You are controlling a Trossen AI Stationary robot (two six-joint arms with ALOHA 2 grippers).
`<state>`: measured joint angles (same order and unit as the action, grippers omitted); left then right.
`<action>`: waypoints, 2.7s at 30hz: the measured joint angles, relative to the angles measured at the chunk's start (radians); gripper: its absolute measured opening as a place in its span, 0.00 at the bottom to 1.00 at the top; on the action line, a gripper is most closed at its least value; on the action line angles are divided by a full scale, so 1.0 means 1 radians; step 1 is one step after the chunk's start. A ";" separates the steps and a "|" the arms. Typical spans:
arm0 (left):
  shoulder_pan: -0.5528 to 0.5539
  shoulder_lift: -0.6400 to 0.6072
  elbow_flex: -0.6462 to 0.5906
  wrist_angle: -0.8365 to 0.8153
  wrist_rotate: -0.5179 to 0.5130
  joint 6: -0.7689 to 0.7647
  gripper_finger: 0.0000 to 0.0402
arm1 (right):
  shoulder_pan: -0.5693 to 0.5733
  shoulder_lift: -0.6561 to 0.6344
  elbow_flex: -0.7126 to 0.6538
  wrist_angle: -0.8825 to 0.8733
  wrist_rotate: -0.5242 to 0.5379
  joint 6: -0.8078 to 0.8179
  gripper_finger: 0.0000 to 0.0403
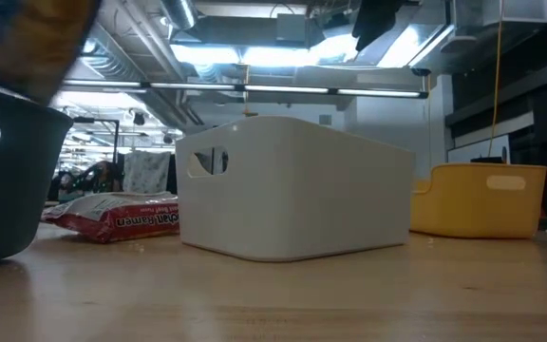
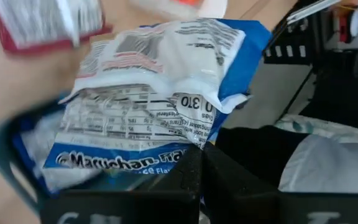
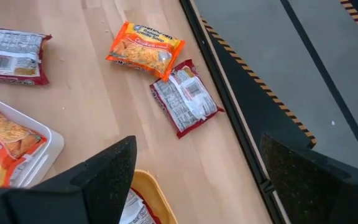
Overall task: Sort Maruchan noodles
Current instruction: Put the blue noodle pack into the green bin
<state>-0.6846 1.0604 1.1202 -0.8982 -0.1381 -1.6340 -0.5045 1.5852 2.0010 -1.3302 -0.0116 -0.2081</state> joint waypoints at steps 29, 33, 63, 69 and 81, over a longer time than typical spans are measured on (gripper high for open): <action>-0.265 0.258 0.000 0.079 -0.082 -0.631 0.00 | 0.000 0.000 0.000 0.005 -0.034 -0.006 0.81; -0.249 0.315 0.001 0.138 -0.085 -0.632 0.00 | 0.000 0.000 0.000 0.005 -0.034 -0.006 0.81; -0.240 0.304 0.001 0.278 -0.311 -0.467 0.24 | 0.055 0.004 -0.126 0.137 -0.337 0.070 0.81; -0.223 0.233 0.001 0.195 -0.508 -0.446 0.24 | 0.239 0.006 -0.459 0.557 -0.339 0.180 0.81; -0.189 0.113 0.001 -0.001 -0.881 -0.395 0.24 | 0.544 0.193 -0.760 1.288 -0.195 0.350 0.81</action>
<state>-0.8731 1.1737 1.1213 -0.8995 -1.0193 -2.0291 0.0391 1.7787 1.2412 -0.0421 -0.2062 0.1421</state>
